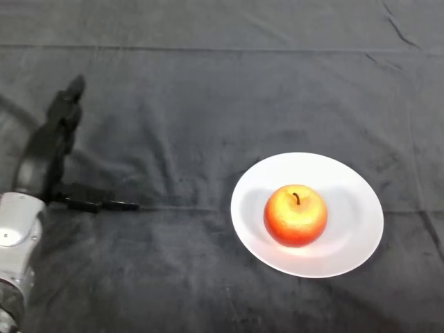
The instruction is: Move the apple to the plate
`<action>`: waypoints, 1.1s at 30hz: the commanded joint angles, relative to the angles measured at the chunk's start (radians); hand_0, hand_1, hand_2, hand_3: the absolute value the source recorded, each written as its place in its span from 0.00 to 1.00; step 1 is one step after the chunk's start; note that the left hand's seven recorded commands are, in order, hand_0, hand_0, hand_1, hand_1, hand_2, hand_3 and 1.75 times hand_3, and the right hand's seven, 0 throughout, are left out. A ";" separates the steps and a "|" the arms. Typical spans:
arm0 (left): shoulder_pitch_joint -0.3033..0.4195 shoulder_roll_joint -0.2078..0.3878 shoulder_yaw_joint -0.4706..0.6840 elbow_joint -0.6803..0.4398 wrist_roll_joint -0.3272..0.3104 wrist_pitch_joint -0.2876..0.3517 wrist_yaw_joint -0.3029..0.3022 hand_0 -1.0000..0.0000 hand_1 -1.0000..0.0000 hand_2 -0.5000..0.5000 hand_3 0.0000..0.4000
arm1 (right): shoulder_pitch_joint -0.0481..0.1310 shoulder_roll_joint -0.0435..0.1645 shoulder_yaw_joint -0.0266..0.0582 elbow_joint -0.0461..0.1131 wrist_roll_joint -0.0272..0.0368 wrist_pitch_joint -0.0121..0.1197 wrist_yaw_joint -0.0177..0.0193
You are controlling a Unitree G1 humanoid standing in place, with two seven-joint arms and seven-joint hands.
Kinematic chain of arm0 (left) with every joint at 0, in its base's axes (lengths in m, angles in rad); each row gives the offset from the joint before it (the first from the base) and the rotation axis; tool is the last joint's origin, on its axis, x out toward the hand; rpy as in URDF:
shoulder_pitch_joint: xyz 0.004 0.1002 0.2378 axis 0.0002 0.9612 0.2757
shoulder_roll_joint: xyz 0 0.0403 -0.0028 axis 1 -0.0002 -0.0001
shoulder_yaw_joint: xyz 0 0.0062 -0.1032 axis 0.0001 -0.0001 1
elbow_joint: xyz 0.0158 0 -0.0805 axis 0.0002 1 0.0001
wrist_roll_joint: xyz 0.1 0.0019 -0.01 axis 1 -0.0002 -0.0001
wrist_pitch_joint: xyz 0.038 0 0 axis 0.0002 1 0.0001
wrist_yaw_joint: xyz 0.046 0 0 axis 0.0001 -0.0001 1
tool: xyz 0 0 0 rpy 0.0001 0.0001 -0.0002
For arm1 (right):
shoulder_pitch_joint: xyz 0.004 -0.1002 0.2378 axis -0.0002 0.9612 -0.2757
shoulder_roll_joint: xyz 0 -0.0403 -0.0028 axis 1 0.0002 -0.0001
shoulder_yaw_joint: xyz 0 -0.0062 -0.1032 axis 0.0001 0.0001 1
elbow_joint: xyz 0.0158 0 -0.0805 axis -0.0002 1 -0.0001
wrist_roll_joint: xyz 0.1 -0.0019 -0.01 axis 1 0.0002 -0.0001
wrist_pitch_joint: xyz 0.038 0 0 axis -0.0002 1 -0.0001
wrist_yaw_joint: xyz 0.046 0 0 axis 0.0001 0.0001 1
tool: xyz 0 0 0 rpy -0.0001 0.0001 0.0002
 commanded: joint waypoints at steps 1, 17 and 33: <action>0.034 0.074 0.044 0.030 -0.025 0.021 0.002 1.00 1.00 0.50 0.00 | -0.015 -0.018 -0.0028 -0.003 0.0180 -0.008 0.0007; 0.064 0.155 0.223 0.057 -0.092 0.104 0.056 1.00 1.00 0.50 0.00 | -0.015 -0.018 -0.0027 -0.003 0.0180 -0.008 0.0006; 0.096 0.197 0.393 0.069 -0.166 0.168 0.124 1.00 1.00 0.50 0.00 | -0.015 -0.018 -0.0029 -0.003 0.0181 -0.008 0.0007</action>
